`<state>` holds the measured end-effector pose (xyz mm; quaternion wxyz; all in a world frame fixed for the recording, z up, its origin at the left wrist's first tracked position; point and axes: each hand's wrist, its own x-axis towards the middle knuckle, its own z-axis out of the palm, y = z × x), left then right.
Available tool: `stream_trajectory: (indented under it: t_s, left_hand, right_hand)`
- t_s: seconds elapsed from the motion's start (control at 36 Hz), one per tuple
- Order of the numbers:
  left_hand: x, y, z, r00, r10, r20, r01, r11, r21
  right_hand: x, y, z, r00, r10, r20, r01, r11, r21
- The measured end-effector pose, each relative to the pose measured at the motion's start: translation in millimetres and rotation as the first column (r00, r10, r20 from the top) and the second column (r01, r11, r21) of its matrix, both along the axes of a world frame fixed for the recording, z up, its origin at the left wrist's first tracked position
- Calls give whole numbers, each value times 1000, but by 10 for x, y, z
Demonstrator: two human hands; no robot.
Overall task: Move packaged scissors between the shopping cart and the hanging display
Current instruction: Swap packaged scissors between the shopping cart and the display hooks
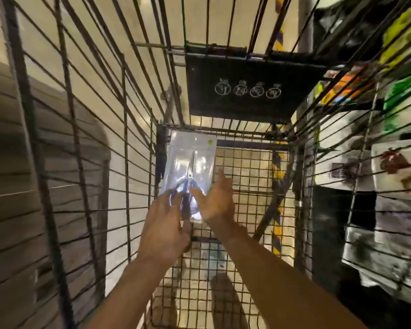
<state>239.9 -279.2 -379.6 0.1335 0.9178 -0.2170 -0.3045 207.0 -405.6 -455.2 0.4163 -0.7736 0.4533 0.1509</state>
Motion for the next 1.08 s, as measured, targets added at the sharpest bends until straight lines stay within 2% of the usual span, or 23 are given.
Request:
stream_trajectory:
  t_s: [0.03,0.11,0.28,0.39,0.47,0.58,0.67,0.75,0.83,0.97,1.08]
  left_hand:
    - [-2,-3,5,1000,10,-10,-10,1000,8]
    - [0,6,26,999,22,-41,-21,1000,10]
    - [12,26,-8,994,62,-95,-61,998,15]
    - [9,-23,-30,975,150,-162,-150,989,14]
    - [36,-92,-85,944,241,-226,-243,970,18]
    - [165,-201,-228,901,372,-225,-372,927,42]
    - [233,-225,-424,898,386,-209,-379,922,74]
    - [221,-313,-608,922,373,-103,-362,926,107]
    - [149,-485,-645,929,360,-86,-338,920,199]
    - [89,-525,-729,903,429,-6,-421,891,170]
    - [122,-527,-722,919,394,27,-391,900,194]
  right_hand:
    - [37,25,-29,999,-14,-46,14,1000,3]
    - [75,65,-160,997,-60,-39,61,998,25]
    - [-10,-59,-174,963,-263,56,233,923,307]
    - [-261,-279,67,951,-218,220,129,925,357]
    - [-436,-433,286,944,-279,179,189,896,402]
    - [-718,-590,465,939,-306,160,231,901,367]
    - [-911,-642,507,935,-316,161,245,904,350]
    - [-1097,-612,444,927,-335,171,271,910,312]
    - [-1205,-552,421,915,-368,166,308,902,302]
    - [-1322,-481,394,891,-433,136,382,878,290]
    - [-1331,-477,458,886,-445,131,401,877,265]
